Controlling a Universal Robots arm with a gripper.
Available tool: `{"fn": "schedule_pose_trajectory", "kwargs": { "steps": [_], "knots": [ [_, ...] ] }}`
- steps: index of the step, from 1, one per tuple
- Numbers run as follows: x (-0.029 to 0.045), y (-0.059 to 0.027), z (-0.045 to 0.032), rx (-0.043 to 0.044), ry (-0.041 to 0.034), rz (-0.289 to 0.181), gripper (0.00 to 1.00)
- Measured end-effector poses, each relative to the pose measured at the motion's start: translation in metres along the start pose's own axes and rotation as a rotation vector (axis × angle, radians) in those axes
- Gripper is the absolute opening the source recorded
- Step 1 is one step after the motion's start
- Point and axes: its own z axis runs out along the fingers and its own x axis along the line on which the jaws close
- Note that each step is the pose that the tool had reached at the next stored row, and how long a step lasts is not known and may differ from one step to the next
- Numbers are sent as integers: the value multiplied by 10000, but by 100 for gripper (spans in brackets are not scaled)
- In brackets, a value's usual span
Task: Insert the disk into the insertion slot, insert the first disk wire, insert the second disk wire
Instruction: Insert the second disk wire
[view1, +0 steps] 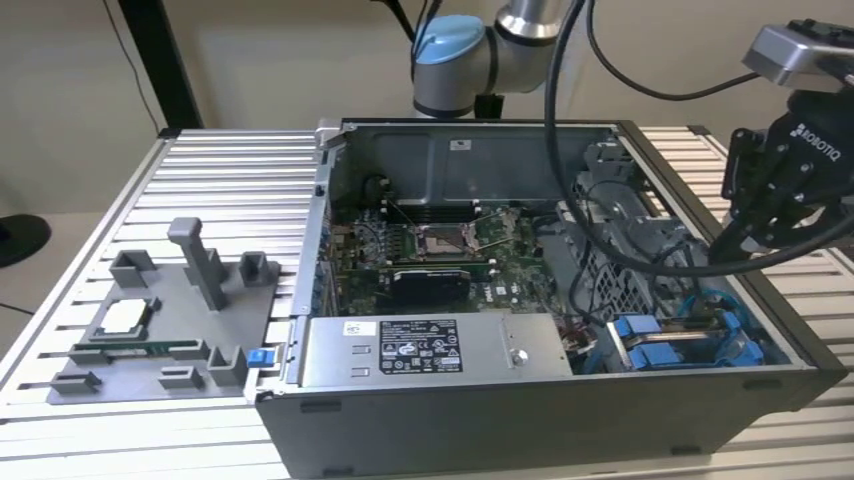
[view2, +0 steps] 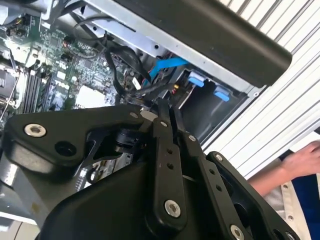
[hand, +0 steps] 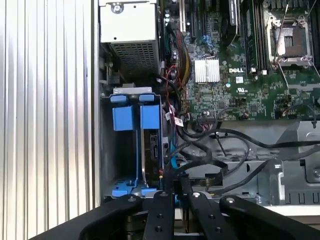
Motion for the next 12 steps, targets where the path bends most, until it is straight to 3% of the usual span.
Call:
{"fn": "schedule_pose_trajectory", "kwargs": {
  "steps": [5,7,9,12],
  "knots": [
    [11,161,6,85,-7,0,0],
    [16,221,14,188,-13,2,0],
    [19,273,22,401,-28,2,0],
    [23,336,33,910,-62,5,0]
  ]
}}
